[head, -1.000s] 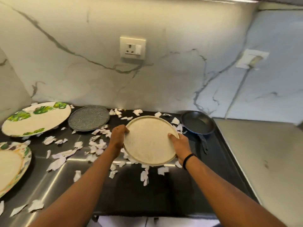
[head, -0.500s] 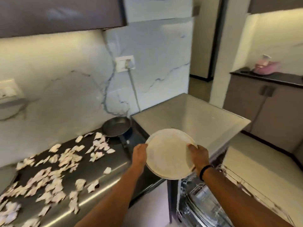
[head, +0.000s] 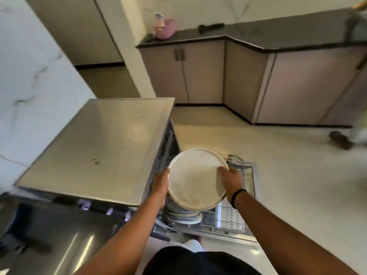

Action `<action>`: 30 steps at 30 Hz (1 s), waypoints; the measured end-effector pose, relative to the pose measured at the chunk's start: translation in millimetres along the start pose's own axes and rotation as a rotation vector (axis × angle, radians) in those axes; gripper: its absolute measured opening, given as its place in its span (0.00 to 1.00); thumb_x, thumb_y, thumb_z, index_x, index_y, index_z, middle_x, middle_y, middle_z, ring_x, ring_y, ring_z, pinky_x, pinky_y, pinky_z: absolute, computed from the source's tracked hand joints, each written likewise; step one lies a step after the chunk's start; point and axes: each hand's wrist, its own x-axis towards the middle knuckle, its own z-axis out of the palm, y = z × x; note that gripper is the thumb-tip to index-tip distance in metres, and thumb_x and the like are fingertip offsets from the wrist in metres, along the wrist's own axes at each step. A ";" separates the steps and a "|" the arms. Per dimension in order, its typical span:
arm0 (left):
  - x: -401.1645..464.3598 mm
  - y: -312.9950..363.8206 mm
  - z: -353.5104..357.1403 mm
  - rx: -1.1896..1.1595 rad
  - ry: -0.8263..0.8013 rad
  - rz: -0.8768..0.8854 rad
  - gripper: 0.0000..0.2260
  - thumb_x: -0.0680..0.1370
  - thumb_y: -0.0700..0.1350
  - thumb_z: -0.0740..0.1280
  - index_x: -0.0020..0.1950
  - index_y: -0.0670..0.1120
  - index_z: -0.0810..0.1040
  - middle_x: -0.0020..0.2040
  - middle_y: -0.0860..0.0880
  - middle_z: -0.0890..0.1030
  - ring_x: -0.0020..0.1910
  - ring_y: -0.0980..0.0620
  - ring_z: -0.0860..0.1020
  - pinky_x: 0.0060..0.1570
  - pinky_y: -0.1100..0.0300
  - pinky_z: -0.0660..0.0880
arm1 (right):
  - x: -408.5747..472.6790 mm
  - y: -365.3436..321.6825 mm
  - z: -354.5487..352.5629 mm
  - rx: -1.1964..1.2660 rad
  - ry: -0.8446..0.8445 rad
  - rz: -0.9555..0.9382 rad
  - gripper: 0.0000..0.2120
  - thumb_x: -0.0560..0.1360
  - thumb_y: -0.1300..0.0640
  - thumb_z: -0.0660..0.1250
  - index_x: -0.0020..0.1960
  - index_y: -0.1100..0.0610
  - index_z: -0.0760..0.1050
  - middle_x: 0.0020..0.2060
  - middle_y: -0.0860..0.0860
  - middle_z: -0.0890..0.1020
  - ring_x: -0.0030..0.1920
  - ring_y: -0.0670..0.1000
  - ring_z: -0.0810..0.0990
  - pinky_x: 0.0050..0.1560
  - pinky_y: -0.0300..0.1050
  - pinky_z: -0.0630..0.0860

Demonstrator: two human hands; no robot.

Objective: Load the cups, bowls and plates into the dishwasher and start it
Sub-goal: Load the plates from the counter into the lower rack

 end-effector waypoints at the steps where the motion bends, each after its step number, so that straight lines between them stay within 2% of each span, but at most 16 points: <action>1: 14.4 -5.0 10.0 0.025 -0.040 -0.031 0.18 0.79 0.55 0.63 0.55 0.42 0.83 0.52 0.40 0.85 0.49 0.43 0.82 0.43 0.52 0.76 | 8.5 3.1 -7.0 0.002 0.024 0.023 0.09 0.78 0.59 0.67 0.56 0.60 0.78 0.43 0.57 0.80 0.43 0.57 0.77 0.45 0.50 0.75; 3: 49.0 -17.5 23.2 0.067 -0.092 -0.098 0.21 0.75 0.61 0.64 0.55 0.46 0.84 0.52 0.41 0.85 0.51 0.40 0.83 0.47 0.46 0.79 | 24.5 6.8 -13.5 -0.014 0.054 0.063 0.09 0.78 0.58 0.67 0.56 0.61 0.78 0.44 0.57 0.80 0.45 0.58 0.78 0.50 0.54 0.78; 4: 57.5 -19.0 28.2 0.084 -0.112 -0.135 0.22 0.74 0.62 0.64 0.54 0.47 0.84 0.52 0.41 0.85 0.51 0.40 0.83 0.45 0.46 0.80 | 31.5 8.9 -14.2 -0.031 0.062 0.083 0.10 0.78 0.58 0.68 0.56 0.62 0.79 0.44 0.58 0.81 0.45 0.58 0.78 0.51 0.56 0.79; 9: 84.7 -12.7 34.9 0.123 -0.145 -0.247 0.18 0.84 0.58 0.57 0.47 0.48 0.79 0.44 0.45 0.82 0.42 0.47 0.80 0.38 0.55 0.77 | 63.5 21.8 5.2 -0.157 0.070 0.210 0.08 0.78 0.55 0.69 0.53 0.60 0.79 0.46 0.57 0.82 0.50 0.61 0.81 0.55 0.62 0.80; 11: 105.2 -21.6 32.2 0.135 -0.153 -0.266 0.18 0.85 0.56 0.55 0.46 0.49 0.78 0.46 0.45 0.81 0.41 0.48 0.78 0.40 0.56 0.75 | 74.5 31.1 17.1 -0.199 0.071 0.270 0.07 0.78 0.54 0.69 0.50 0.59 0.79 0.46 0.58 0.82 0.52 0.63 0.82 0.55 0.63 0.80; 13: 129.6 -36.9 29.7 0.151 -0.151 -0.305 0.20 0.85 0.59 0.52 0.47 0.51 0.78 0.49 0.46 0.81 0.44 0.49 0.77 0.42 0.57 0.73 | 90.2 45.7 29.3 -0.224 0.079 0.334 0.08 0.78 0.53 0.68 0.49 0.58 0.77 0.49 0.59 0.82 0.53 0.63 0.82 0.56 0.63 0.80; 15: 148.0 -50.5 31.4 0.163 -0.164 -0.362 0.26 0.83 0.67 0.48 0.52 0.51 0.79 0.51 0.47 0.80 0.48 0.47 0.78 0.46 0.54 0.75 | 102.1 60.2 37.7 -0.213 0.105 0.390 0.09 0.79 0.52 0.68 0.48 0.57 0.77 0.52 0.60 0.82 0.54 0.62 0.81 0.58 0.64 0.79; 16: 164.9 -68.2 32.9 0.175 -0.145 -0.394 0.33 0.79 0.73 0.47 0.56 0.50 0.80 0.53 0.46 0.81 0.52 0.46 0.78 0.51 0.51 0.77 | 109.5 71.1 42.2 -0.212 0.122 0.421 0.10 0.79 0.51 0.67 0.49 0.58 0.77 0.53 0.60 0.82 0.55 0.62 0.81 0.59 0.64 0.78; 18: 209.4 -118.6 37.4 0.189 -0.038 -0.389 0.47 0.66 0.83 0.44 0.64 0.51 0.79 0.61 0.44 0.81 0.58 0.42 0.79 0.60 0.42 0.77 | 124.2 90.1 51.3 -0.231 0.164 0.456 0.16 0.80 0.49 0.64 0.57 0.61 0.78 0.55 0.59 0.80 0.58 0.62 0.79 0.62 0.62 0.77; 19: 219.0 -133.8 40.9 0.185 0.010 -0.399 0.50 0.64 0.84 0.44 0.67 0.52 0.78 0.65 0.44 0.80 0.62 0.42 0.78 0.63 0.40 0.75 | 130.6 99.6 55.5 -0.242 0.192 0.465 0.20 0.81 0.48 0.63 0.61 0.63 0.76 0.56 0.59 0.79 0.57 0.61 0.78 0.61 0.60 0.77; 20: 216.3 -133.3 47.6 0.156 0.046 -0.416 0.46 0.69 0.81 0.45 0.70 0.51 0.76 0.68 0.44 0.78 0.64 0.42 0.77 0.66 0.41 0.74 | 136.7 107.7 59.3 -0.245 0.222 0.458 0.22 0.82 0.47 0.61 0.63 0.64 0.75 0.57 0.60 0.79 0.56 0.60 0.78 0.59 0.56 0.77; 22: 200.0 -107.6 66.2 0.113 0.112 -0.436 0.35 0.81 0.69 0.46 0.73 0.45 0.73 0.69 0.44 0.76 0.67 0.42 0.75 0.68 0.45 0.71 | 154.8 127.6 68.7 -0.255 0.259 0.460 0.24 0.83 0.44 0.58 0.65 0.63 0.74 0.57 0.59 0.78 0.54 0.57 0.75 0.53 0.50 0.73; 23: 203.9 -108.1 75.4 0.111 0.140 -0.436 0.33 0.84 0.64 0.46 0.73 0.43 0.73 0.70 0.42 0.75 0.67 0.42 0.74 0.68 0.48 0.71 | 165.6 139.6 72.9 -0.262 0.276 0.469 0.24 0.83 0.43 0.56 0.65 0.62 0.73 0.56 0.58 0.77 0.55 0.57 0.74 0.53 0.49 0.70; 27: 237.9 -141.5 98.8 0.113 0.299 -0.488 0.31 0.85 0.61 0.46 0.74 0.39 0.71 0.72 0.40 0.73 0.71 0.42 0.71 0.64 0.55 0.68 | 209.1 179.4 86.4 -0.197 0.386 0.505 0.26 0.82 0.38 0.54 0.67 0.56 0.74 0.54 0.53 0.76 0.58 0.56 0.75 0.60 0.50 0.71; 28: 248.1 -148.5 103.9 0.077 0.328 -0.511 0.32 0.85 0.61 0.46 0.73 0.39 0.72 0.71 0.39 0.74 0.71 0.41 0.72 0.64 0.54 0.69 | 221.8 189.1 88.9 -0.174 0.411 0.522 0.26 0.82 0.38 0.54 0.66 0.56 0.75 0.53 0.53 0.76 0.57 0.56 0.75 0.59 0.48 0.72; 30: 268.2 -159.3 109.9 -0.028 0.350 -0.516 0.31 0.85 0.61 0.47 0.71 0.38 0.73 0.66 0.38 0.77 0.66 0.40 0.75 0.62 0.52 0.72 | 242.2 198.3 92.0 -0.112 0.450 0.547 0.20 0.83 0.42 0.56 0.61 0.56 0.76 0.49 0.52 0.78 0.52 0.54 0.75 0.51 0.43 0.71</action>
